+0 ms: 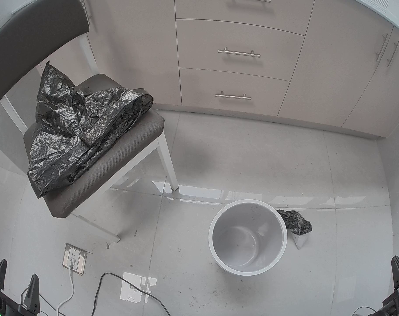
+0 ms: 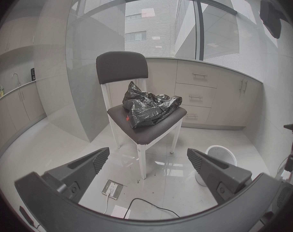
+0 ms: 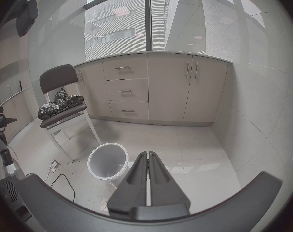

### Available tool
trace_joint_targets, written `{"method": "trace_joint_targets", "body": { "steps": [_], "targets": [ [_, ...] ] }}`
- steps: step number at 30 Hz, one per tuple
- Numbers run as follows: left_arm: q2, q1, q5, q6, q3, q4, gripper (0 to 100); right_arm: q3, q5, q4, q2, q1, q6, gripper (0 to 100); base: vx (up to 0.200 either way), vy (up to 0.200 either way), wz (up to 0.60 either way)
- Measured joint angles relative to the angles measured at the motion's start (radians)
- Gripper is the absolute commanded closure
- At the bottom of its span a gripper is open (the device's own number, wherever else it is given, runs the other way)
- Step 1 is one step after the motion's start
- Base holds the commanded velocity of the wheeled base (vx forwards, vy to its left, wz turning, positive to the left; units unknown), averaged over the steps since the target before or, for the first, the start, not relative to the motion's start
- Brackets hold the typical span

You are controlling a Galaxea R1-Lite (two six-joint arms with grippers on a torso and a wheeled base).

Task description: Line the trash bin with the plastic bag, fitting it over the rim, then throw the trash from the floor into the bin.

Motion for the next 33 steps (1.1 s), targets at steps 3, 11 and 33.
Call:
{"method": "trace_joint_targets", "body": {
  "steps": [3,11,33],
  "targets": [
    [0.0,0.001,0.003,-0.006,0.0,0.0,0,0.0,0.001,0.0,0.0,0.0,0.0,100,0.0,0.0,0.0],
    [0.0,0.001,0.009,-0.007,0.0,0.0,0,-0.092,0.009,-0.025,0.028,0.014,0.104,100,0.0,0.0,0.0],
    [0.464,-0.053,-0.007,0.314,-0.467,0.174,0,-0.413,0.048,-0.613,0.848,0.244,0.32,100,0.0,0.0,0.0]
  ]
}}
